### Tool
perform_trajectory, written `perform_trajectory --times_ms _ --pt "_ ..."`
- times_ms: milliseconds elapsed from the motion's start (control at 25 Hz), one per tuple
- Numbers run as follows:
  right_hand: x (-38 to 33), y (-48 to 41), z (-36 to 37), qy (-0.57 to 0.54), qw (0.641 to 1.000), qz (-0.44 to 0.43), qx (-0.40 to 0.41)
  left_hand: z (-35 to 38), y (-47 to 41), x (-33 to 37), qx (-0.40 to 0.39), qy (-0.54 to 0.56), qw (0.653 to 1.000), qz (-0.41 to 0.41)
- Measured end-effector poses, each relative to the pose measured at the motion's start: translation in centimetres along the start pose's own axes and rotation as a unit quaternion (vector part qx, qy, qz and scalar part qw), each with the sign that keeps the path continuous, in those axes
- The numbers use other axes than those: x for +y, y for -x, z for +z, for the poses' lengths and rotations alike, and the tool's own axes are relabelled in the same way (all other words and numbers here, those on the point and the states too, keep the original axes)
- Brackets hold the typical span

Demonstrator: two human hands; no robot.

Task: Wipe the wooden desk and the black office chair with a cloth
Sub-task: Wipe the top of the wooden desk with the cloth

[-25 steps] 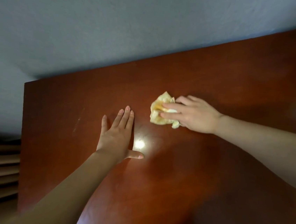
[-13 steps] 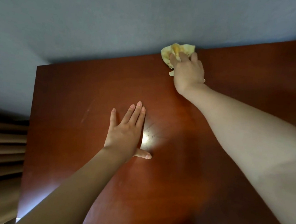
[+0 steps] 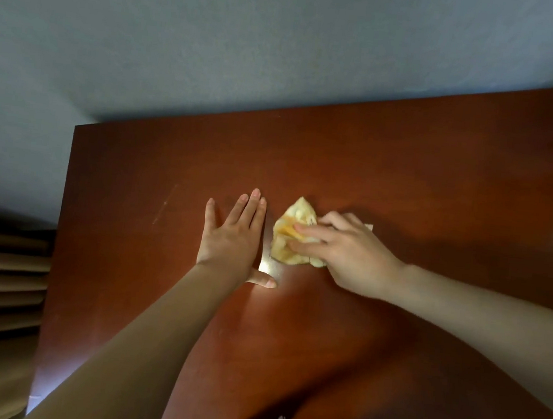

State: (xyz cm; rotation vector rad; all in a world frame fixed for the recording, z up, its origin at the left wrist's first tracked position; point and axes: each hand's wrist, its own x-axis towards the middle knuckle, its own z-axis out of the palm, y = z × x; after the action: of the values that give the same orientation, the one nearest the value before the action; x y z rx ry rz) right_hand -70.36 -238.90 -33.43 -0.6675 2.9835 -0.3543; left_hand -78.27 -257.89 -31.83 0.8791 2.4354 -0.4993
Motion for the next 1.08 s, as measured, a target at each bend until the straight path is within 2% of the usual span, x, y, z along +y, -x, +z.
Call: perform_trajectory --times_ms 320,440,640,760,960,1080 --pt "-1.6 5.4 1.1 -0.01 0.974 -0.212 -0.073 0.0 0.1 0.0 -0.006 0.019 1.0 0.0" --pt "0.0 3.9 0.2 0.039 0.968 -0.235 -0.075 0.2 0.0 0.0 0.0 0.019 1.0 0.0" --pt "4.3 -1.2 -1.5 0.035 0.993 -0.109 -0.025 0.4 -0.1 0.0 0.008 0.029 1.0 0.002" --pt "6.3 -5.1 -1.8 0.012 0.999 0.04 -0.007 0.6 -0.1 -0.1 0.02 0.034 0.999 0.006" --pt "6.8 -12.7 -1.9 0.027 0.969 0.244 0.029 0.8 -0.4 -0.1 0.022 0.029 0.999 0.008" --pt "6.1 -15.9 -1.5 0.075 0.942 0.327 0.006 1.2 -0.4 -0.2 0.027 0.031 0.999 0.011"
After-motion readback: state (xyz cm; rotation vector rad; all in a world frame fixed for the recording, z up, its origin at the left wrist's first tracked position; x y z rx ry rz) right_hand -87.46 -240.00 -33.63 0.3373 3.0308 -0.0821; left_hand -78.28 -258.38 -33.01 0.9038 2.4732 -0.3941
